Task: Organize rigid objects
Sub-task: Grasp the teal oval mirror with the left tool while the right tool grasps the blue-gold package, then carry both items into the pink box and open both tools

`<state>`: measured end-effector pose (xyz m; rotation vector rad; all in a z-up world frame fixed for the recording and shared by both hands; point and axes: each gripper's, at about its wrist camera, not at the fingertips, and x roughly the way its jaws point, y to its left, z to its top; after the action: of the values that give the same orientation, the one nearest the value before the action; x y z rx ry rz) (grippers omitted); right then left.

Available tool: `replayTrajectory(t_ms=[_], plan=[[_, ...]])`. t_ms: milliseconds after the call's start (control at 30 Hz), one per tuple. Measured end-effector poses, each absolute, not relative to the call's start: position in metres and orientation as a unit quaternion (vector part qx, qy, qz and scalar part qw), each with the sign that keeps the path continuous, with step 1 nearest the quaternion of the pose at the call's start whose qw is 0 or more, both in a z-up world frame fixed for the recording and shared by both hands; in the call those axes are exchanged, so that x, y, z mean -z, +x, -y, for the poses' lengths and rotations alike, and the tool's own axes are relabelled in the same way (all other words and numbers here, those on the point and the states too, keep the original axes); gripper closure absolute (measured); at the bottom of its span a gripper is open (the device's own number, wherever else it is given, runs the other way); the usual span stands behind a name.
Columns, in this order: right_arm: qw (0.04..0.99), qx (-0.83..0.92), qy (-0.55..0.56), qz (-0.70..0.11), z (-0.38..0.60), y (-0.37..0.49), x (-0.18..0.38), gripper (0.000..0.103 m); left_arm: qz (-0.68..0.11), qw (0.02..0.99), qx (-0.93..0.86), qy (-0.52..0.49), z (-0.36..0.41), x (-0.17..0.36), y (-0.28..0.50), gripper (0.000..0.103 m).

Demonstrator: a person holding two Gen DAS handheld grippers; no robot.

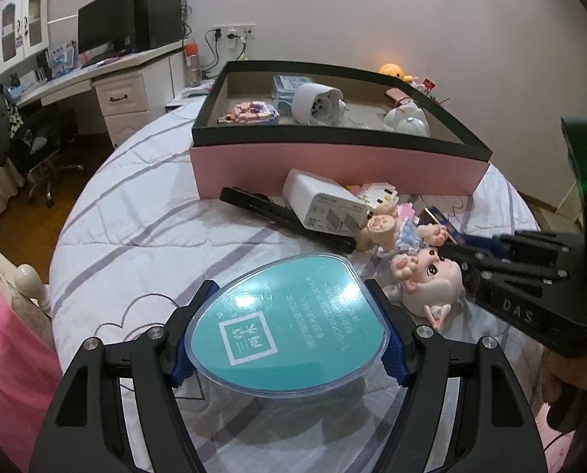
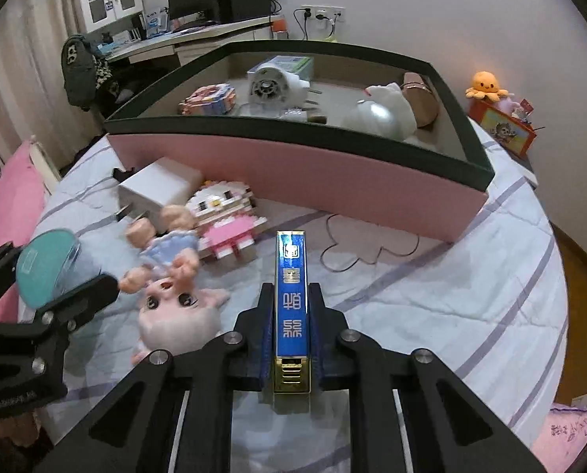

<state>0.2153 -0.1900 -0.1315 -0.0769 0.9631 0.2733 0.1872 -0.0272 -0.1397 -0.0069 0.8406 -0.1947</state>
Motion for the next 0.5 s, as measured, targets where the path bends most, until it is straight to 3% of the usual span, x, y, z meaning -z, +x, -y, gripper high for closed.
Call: replayTrajectory(t_ms=[500], plan=[[0.897, -0.145, 0.021, -0.417, 0.207, 0.213, 0.078, 0.088, -0.354, 0.93, 0.097, -0.005, 0.02, 0.088, 0.205, 0.029]])
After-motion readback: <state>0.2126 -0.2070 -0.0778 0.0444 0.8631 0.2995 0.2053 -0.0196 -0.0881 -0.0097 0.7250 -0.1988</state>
